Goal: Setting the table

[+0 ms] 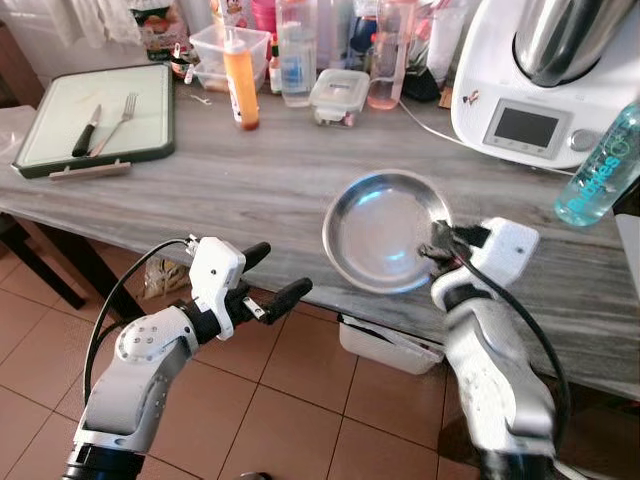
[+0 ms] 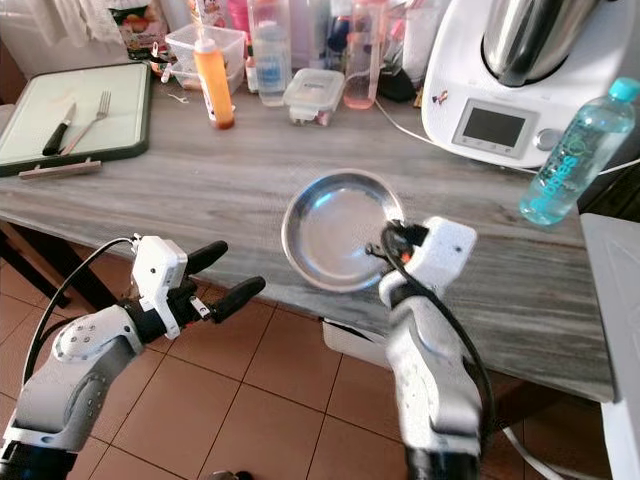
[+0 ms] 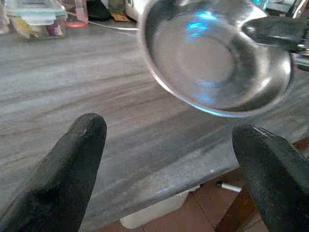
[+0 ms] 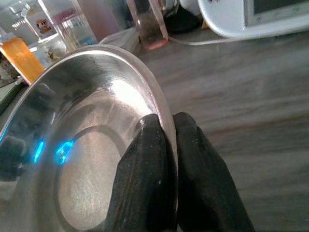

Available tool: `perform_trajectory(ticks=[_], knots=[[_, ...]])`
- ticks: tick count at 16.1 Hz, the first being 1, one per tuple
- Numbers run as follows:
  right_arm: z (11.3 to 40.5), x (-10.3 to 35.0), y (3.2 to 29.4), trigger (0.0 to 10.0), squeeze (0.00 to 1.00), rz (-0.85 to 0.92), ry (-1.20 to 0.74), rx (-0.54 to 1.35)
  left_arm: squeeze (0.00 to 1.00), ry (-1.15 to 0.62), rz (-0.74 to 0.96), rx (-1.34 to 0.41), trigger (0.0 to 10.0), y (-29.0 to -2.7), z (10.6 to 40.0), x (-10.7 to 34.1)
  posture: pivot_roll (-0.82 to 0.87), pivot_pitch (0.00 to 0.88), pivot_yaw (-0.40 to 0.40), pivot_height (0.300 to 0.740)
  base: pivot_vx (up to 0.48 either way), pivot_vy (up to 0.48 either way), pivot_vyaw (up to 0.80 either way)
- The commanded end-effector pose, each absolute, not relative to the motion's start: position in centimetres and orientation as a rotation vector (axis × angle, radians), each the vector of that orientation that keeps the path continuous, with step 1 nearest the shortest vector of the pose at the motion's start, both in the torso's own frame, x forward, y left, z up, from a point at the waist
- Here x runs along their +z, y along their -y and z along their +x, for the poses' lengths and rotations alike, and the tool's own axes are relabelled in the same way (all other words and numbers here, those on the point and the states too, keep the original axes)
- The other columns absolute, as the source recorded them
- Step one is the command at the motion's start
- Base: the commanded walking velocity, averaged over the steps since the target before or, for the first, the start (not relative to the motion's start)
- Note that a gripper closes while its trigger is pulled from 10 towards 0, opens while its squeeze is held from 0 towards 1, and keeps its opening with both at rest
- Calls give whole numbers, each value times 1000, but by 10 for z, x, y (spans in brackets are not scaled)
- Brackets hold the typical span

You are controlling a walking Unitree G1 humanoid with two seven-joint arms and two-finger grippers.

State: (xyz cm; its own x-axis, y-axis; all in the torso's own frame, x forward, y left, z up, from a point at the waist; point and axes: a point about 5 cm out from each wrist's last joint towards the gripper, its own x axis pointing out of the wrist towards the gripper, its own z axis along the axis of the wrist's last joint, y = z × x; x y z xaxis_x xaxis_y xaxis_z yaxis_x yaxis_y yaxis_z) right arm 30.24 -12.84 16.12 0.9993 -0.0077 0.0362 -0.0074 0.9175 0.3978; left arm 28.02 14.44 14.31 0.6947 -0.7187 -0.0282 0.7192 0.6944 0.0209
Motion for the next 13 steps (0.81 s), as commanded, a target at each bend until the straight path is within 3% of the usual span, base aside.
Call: perform_trajectory(ticks=[1, 4, 13], knots=[[303, 155, 116, 10000, 0, 505, 10, -9, 0, -21, 39, -826, 10000, -143, 277, 145, 101, 159, 7, 740, 0, 0, 0], [316, 156, 104, 10000, 0, 610, -29, 7, 0, -26, 35, -832, 10000, -142, 275, 145, 106, 156, 2, 740, 0, 0, 0], [332, 142, 88, 10000, 0, 605, -105, 3, 0, -48, 48, -879, 10000, -141, 275, 143, 103, 147, 8, 740, 0, 0, 0]])
